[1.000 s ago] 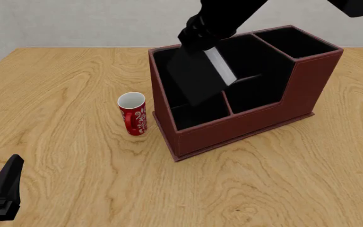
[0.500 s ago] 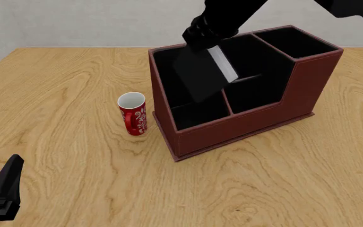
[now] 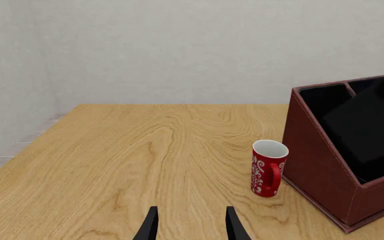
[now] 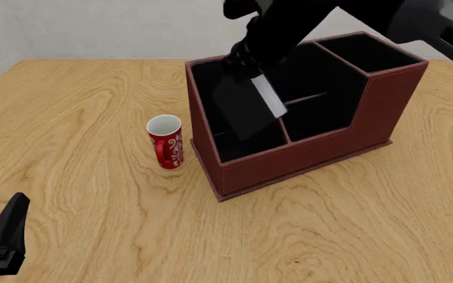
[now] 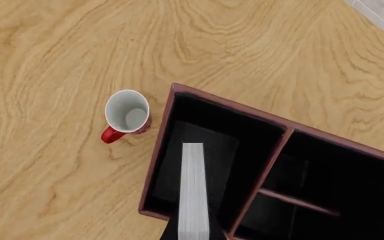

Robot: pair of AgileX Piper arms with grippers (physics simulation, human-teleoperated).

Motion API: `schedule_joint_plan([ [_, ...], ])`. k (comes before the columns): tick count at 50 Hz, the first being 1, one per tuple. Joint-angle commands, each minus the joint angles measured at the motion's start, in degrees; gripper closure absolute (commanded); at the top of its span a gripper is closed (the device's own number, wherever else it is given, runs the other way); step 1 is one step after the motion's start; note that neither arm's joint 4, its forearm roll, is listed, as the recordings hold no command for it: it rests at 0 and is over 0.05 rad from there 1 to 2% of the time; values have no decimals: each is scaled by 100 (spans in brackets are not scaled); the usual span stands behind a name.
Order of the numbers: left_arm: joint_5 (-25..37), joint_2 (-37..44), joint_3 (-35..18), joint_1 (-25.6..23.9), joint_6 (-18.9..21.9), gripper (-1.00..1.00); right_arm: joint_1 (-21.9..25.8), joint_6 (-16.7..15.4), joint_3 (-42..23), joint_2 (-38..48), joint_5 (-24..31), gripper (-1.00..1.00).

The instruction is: Pick up the book and place it in the left compartment of the caddy.

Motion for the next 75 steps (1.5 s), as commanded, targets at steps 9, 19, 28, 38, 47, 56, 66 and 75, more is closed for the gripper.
schedule_joint_plan([
  [9,0,0,0,0,0,-100,-62,143,274,8,-312,100],
  [19,0,0,0,0,0,-100,-106,175,462,50,-507,100],
  [28,0,0,0,0,0,-100,-45,250,697,47,-705,100],
  [38,0,0,0,0,0,-100,-11,297,850,76,-857,100],
  [47,0,0,0,0,0,-100,-26,300,907,119,-934,100],
  [56,0,0,0,0,0,-100,-22,313,984,152,-1023,100],
  [66,0,0,0,0,0,-100,-16,326,1083,198,-1135,100],
  [75,0,0,0,0,0,-100,-29,333,1080,242,-1175,100],
])
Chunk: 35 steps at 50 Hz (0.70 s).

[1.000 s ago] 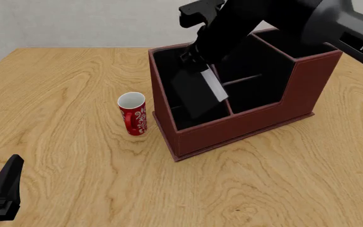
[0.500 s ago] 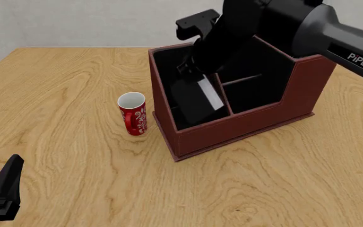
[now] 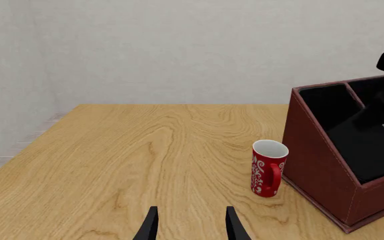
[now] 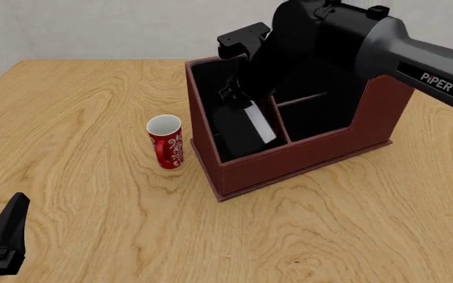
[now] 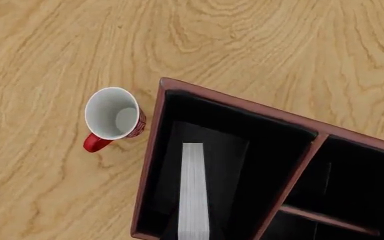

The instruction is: Pick up the book and place it in the left compartment of the caddy.

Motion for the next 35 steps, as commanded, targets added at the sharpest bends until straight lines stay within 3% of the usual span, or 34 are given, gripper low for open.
schedule_joint_plan([
  [1,0,0,0,0,0,-100,-6,116,2,9,-84,100],
  [20,0,0,0,0,0,-100,-31,35,-138,22,-21,100],
  [21,0,0,0,0,0,-100,-46,20,-151,26,-19,-100],
  [35,0,0,0,0,0,-100,-23,-1,-104,14,-45,-100],
])
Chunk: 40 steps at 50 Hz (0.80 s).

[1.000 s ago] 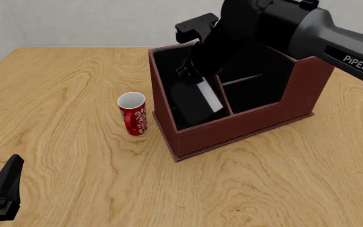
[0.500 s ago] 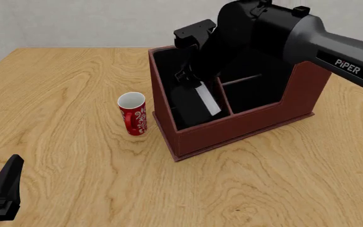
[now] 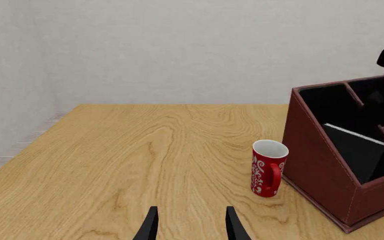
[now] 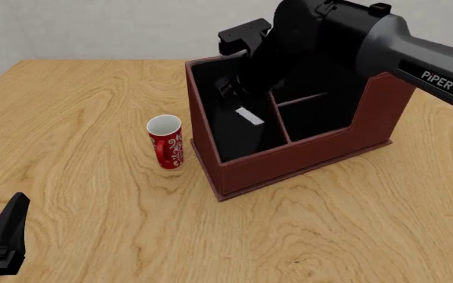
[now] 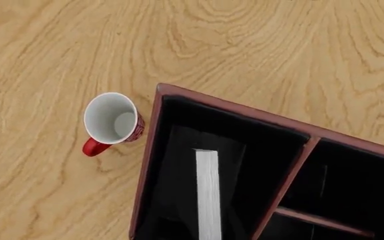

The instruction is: Pick up the book and place it in the left compartment of the caddy.

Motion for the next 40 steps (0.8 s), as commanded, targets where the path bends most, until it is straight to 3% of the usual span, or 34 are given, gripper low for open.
schedule_joint_plan([
  [1,0,0,0,0,0,-100,8,3,-15,-3,-7,-100],
  [40,0,0,0,0,0,-100,31,-120,-127,-759,493,-100],
])
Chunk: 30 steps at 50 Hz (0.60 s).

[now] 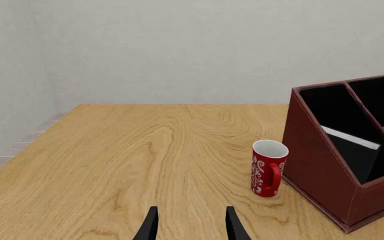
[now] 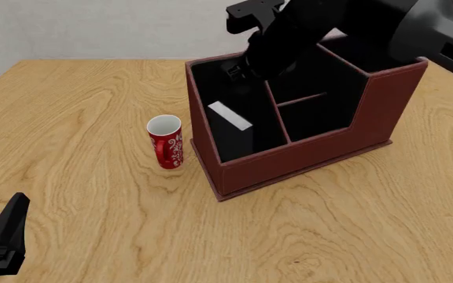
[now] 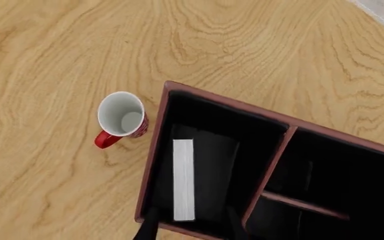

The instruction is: Pick up the book and place it in the left compartment of the caddy.

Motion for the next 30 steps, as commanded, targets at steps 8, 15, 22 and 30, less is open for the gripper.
schedule_joint_plan([
  [8,0,0,0,0,0,-100,55,12,287,-682,127,-100],
  [15,0,0,0,0,0,-100,133,61,531,-1064,99,-100],
  [22,0,0,0,0,0,-100,98,45,781,-1399,17,-100],
  [30,0,0,0,0,0,-100,96,28,1127,-1776,-193,-100],
])
